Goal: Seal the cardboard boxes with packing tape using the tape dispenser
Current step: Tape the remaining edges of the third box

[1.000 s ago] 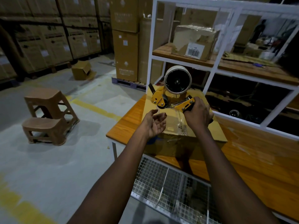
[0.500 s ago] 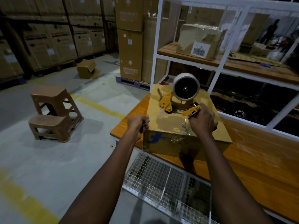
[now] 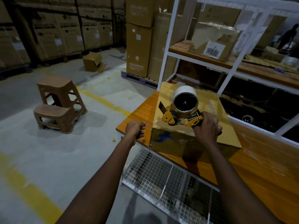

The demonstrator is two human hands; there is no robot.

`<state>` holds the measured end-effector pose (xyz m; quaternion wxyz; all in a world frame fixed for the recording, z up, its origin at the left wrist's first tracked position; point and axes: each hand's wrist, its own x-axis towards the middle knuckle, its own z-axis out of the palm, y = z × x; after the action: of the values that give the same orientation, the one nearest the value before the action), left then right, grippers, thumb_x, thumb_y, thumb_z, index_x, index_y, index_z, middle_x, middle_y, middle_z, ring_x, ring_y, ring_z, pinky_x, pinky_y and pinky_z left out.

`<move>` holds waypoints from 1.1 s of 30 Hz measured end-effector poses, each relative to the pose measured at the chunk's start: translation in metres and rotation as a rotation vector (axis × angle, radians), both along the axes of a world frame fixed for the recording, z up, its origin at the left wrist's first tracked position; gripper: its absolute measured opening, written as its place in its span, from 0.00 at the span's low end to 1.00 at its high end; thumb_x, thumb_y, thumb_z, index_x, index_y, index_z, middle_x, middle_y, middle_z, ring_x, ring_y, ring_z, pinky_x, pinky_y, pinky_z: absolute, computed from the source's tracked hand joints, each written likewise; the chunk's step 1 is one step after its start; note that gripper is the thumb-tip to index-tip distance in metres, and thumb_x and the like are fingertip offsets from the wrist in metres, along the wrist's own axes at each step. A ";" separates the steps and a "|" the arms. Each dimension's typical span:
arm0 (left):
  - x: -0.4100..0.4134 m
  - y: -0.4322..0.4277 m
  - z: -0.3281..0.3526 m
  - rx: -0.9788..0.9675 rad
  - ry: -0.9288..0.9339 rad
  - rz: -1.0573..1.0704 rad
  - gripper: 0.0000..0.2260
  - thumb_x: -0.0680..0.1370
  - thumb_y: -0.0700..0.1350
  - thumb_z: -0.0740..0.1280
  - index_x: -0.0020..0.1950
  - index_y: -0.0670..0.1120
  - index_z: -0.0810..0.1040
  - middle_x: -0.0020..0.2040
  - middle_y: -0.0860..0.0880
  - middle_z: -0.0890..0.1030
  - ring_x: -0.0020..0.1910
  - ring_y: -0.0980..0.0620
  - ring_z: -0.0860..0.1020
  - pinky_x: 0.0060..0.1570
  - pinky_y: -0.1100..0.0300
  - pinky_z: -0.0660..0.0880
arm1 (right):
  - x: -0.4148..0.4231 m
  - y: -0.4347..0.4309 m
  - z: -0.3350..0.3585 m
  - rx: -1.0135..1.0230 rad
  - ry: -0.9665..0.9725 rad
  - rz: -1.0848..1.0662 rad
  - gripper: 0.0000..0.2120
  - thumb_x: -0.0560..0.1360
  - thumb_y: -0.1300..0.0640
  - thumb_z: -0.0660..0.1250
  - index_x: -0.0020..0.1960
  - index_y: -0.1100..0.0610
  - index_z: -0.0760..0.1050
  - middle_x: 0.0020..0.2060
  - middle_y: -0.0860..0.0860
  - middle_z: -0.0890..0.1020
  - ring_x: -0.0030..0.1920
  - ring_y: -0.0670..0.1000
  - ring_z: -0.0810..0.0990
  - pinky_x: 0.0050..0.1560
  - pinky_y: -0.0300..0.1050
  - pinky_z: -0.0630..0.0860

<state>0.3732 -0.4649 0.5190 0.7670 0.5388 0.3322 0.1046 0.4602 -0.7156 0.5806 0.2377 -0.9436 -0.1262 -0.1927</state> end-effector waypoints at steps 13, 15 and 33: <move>0.007 -0.013 -0.025 0.304 0.052 -0.181 0.14 0.80 0.46 0.68 0.37 0.42 0.74 0.35 0.44 0.79 0.25 0.48 0.74 0.26 0.58 0.73 | 0.004 -0.014 -0.014 -0.319 0.014 -0.001 0.23 0.71 0.60 0.71 0.64 0.56 0.70 0.58 0.57 0.74 0.58 0.62 0.68 0.52 0.56 0.63; 0.009 -0.009 -0.025 0.451 0.074 -0.238 0.15 0.80 0.49 0.68 0.38 0.42 0.76 0.36 0.45 0.81 0.27 0.47 0.77 0.30 0.54 0.77 | 0.003 -0.013 -0.014 -0.334 0.016 -0.009 0.24 0.71 0.59 0.71 0.66 0.56 0.70 0.59 0.57 0.74 0.58 0.62 0.68 0.53 0.57 0.64; 0.004 0.005 -0.020 0.756 0.379 -0.633 0.28 0.82 0.57 0.60 0.75 0.40 0.62 0.60 0.38 0.76 0.48 0.46 0.77 0.34 0.57 0.71 | -0.001 -0.012 -0.015 -0.368 -0.002 -0.038 0.24 0.72 0.55 0.72 0.66 0.56 0.70 0.58 0.56 0.75 0.56 0.62 0.70 0.52 0.57 0.65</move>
<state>0.3773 -0.4595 0.4990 0.4397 0.8613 0.2250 -0.1190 0.4594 -0.7278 0.5656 0.0574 -0.9732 -0.1415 -0.1717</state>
